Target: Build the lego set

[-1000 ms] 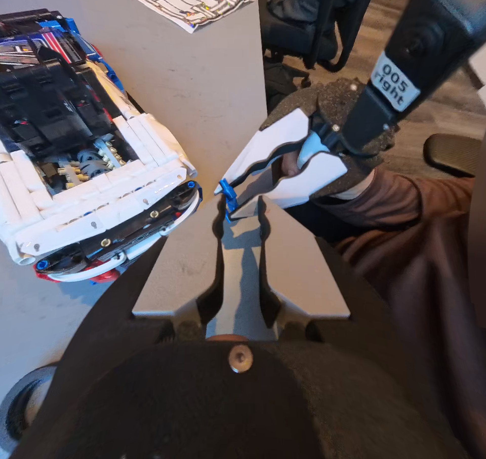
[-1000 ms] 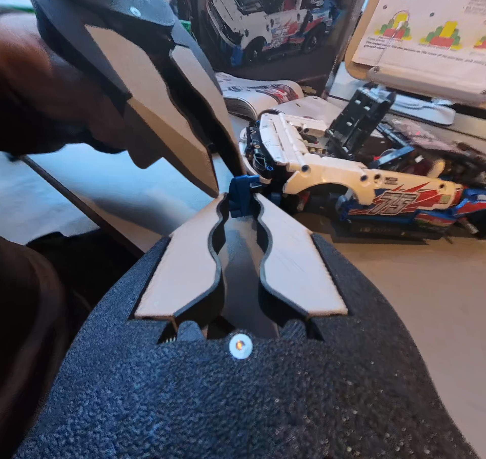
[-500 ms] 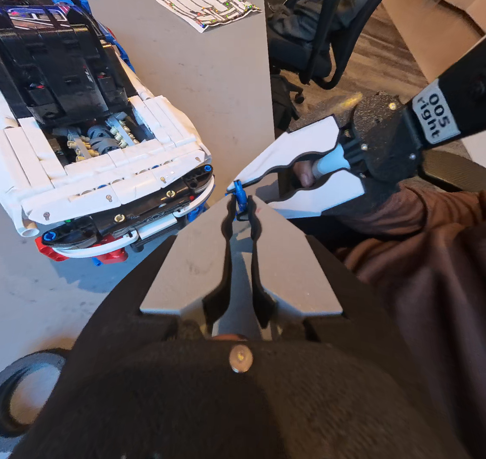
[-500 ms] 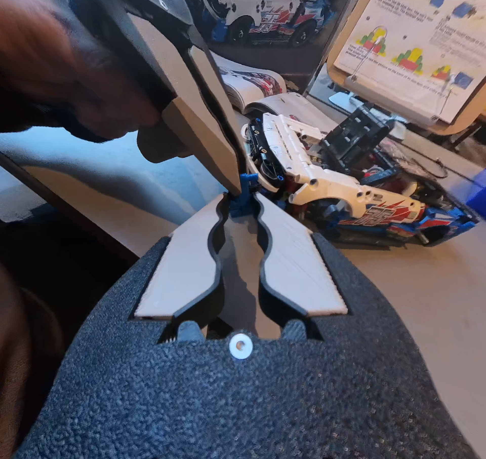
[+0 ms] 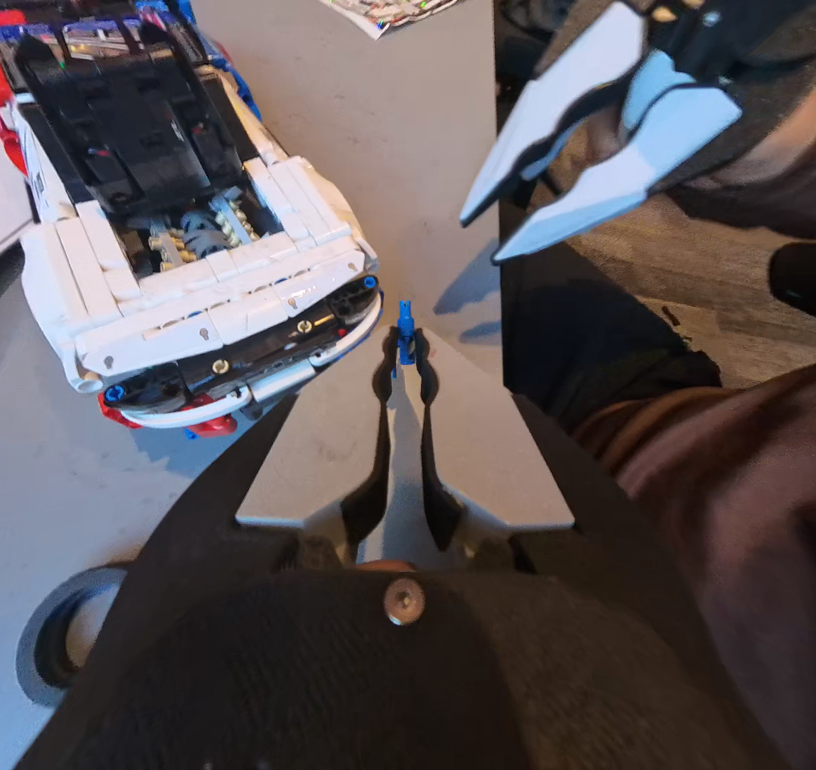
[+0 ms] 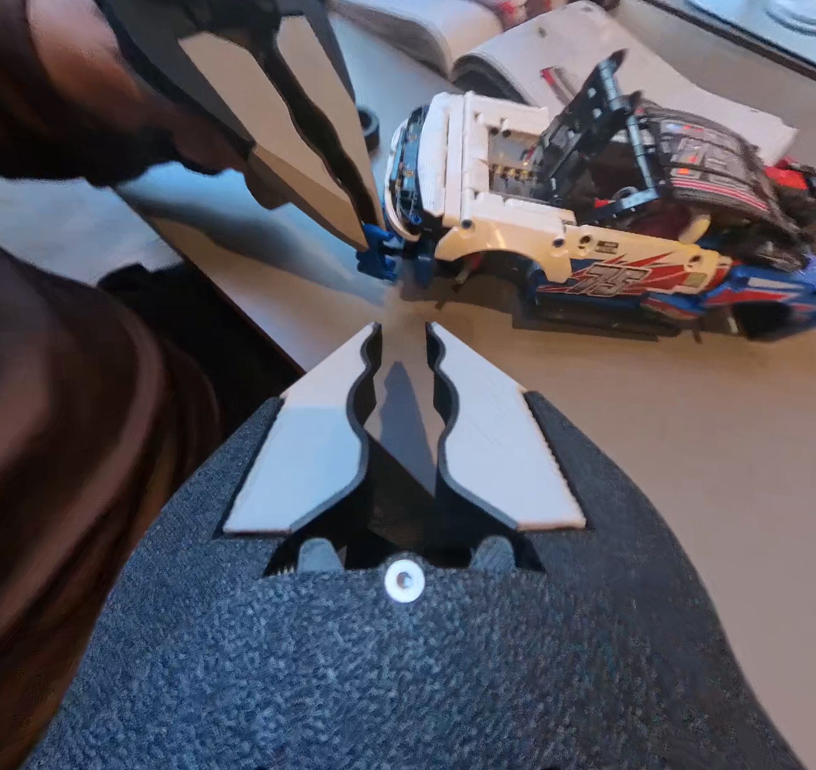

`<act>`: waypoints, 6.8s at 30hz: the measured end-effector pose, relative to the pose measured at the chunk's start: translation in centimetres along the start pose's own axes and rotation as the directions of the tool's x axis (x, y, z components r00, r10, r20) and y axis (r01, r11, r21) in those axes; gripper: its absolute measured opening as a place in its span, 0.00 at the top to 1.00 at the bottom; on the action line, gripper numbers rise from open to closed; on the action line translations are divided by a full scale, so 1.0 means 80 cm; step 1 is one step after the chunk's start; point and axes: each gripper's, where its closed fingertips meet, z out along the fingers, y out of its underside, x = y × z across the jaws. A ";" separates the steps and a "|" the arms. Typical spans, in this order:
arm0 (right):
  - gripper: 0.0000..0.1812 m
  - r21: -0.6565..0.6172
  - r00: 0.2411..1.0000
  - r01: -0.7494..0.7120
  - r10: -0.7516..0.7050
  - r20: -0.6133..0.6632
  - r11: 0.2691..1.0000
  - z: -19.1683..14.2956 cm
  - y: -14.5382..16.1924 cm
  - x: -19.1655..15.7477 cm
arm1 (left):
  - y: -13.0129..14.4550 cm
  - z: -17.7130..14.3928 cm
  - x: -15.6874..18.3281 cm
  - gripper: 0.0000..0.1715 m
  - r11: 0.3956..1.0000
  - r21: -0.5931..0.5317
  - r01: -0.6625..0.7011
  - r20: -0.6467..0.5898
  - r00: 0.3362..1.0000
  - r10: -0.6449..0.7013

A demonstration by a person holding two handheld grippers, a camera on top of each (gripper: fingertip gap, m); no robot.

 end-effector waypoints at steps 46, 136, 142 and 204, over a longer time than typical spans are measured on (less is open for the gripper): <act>1.00 0.095 0.918 0.336 -0.349 0.191 0.937 0.061 0.008 0.055 | 0.028 0.023 -0.013 0.98 0.999 -0.020 0.033 0.399 0.917 -0.022; 0.98 0.063 0.808 0.231 -0.227 0.544 0.971 0.074 0.004 0.019 | -0.002 0.037 -0.026 0.97 0.989 0.114 0.097 0.588 0.795 -0.146; 0.97 0.080 0.842 0.202 -0.215 0.494 0.976 0.067 0.000 0.034 | -0.002 0.037 -0.025 0.97 0.987 0.124 0.099 0.577 0.802 -0.153; 0.89 0.155 0.300 0.952 -0.908 -0.292 0.265 0.066 -0.030 0.042 | -0.002 0.038 -0.028 0.98 0.998 -0.014 0.057 0.581 0.813 -0.038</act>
